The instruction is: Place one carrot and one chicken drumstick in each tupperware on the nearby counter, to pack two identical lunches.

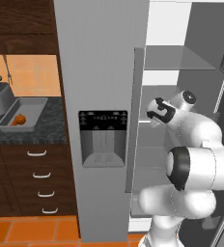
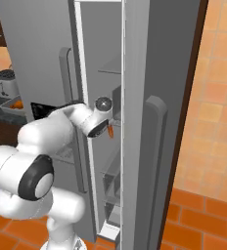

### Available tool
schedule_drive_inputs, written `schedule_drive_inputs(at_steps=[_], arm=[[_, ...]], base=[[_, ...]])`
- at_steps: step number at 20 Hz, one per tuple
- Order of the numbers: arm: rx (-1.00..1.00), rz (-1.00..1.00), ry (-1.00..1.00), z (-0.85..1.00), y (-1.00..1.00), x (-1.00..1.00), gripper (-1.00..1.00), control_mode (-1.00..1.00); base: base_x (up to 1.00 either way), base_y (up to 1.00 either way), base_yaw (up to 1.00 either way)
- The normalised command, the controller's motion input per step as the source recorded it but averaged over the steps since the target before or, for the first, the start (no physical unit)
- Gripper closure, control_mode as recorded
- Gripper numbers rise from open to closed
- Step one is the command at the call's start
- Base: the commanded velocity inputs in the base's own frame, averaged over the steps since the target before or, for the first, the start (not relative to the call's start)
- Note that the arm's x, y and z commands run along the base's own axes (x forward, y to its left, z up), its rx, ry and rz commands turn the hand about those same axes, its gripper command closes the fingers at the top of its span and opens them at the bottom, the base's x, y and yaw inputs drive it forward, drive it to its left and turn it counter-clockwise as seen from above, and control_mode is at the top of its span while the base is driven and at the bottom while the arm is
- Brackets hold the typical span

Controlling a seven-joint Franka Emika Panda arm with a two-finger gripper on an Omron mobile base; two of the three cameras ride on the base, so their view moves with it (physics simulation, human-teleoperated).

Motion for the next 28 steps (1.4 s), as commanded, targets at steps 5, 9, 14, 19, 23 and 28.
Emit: schedule_drive_inputs(at_steps=[5,9,14,19,23,28], arm=[[-0.01,-0.01,0.09,1.00,0.36,-0.59,1.00,-1.00],[0.13,-0.05,0.08,0.96,0.01,-0.96,1.00,-1.00],[0.28,-0.26,0.02,0.46,0.44,-0.98,1.00,-1.00],[0.11,-0.30,0.02,0.31,0.75,-0.78,1.00,-1.00],[0.00,-0.17,0.00,0.14,0.34,-0.53,1.00,-1.00],[0.00,-0.03,0.00,0.03,0.07,-0.08,1.00,1.00]], base=[[0.00,0.00,0.00],[0.00,0.00,0.00],[0.00,0.00,0.00],[0.00,0.00,0.00],[0.00,0.00,0.00],[-0.03,0.68,-0.16]])
